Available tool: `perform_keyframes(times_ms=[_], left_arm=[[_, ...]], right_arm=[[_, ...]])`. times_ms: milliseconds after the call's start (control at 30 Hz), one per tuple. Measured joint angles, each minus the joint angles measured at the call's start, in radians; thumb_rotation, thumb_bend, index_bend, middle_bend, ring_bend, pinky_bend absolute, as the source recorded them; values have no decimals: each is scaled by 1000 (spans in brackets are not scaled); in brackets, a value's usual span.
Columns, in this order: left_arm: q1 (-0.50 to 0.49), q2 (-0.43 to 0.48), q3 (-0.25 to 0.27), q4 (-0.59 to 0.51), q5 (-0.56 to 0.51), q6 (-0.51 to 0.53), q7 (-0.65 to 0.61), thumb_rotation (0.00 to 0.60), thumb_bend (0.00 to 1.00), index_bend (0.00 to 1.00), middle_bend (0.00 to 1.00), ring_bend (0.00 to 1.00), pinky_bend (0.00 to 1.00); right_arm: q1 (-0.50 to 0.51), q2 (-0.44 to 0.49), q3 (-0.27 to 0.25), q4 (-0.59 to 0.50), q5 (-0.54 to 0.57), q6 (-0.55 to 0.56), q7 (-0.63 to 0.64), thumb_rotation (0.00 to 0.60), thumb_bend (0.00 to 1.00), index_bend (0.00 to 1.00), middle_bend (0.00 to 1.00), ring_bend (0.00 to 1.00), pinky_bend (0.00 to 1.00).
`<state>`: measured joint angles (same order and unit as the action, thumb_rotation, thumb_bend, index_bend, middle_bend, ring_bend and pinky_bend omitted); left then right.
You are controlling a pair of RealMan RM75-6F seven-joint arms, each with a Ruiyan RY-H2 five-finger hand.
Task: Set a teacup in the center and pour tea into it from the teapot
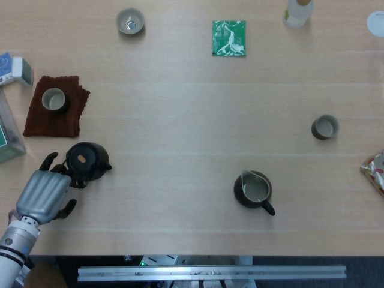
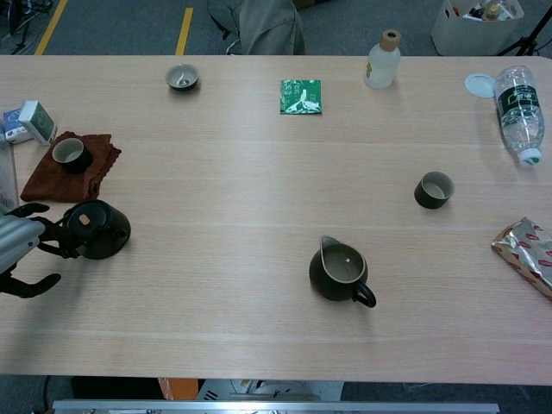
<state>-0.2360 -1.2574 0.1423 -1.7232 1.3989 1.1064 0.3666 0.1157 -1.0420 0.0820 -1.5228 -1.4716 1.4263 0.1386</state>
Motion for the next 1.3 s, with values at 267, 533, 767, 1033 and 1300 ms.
perform_keyframes(times_ms=[267,533,767,1033,1300], left_arm=[[4,-19,6,23,16,1,-21,600,354,440,471,309,67],[0,-52,2,70,48,4,-72,600,354,574,655,442,67],[-21,-65,-13,86,60,-11,-98,599,352,637,724,493,67],[-45,-58,-29,66,49,-35,-110,412,249,682,778,539,67],[-64,-56,-42,55,27,-58,-120,261,210,690,795,554,68]], right_arm=[[-4,1,0,-4,4,2,1,600,106,318,314,168,233],[-10,2,4,-5,10,11,3,600,106,318,314,168,233],[-13,0,8,-2,17,13,3,600,106,318,314,168,233],[-15,-5,13,7,27,12,7,600,106,318,314,168,234],[-14,-10,17,15,35,7,10,600,107,318,314,168,237]])
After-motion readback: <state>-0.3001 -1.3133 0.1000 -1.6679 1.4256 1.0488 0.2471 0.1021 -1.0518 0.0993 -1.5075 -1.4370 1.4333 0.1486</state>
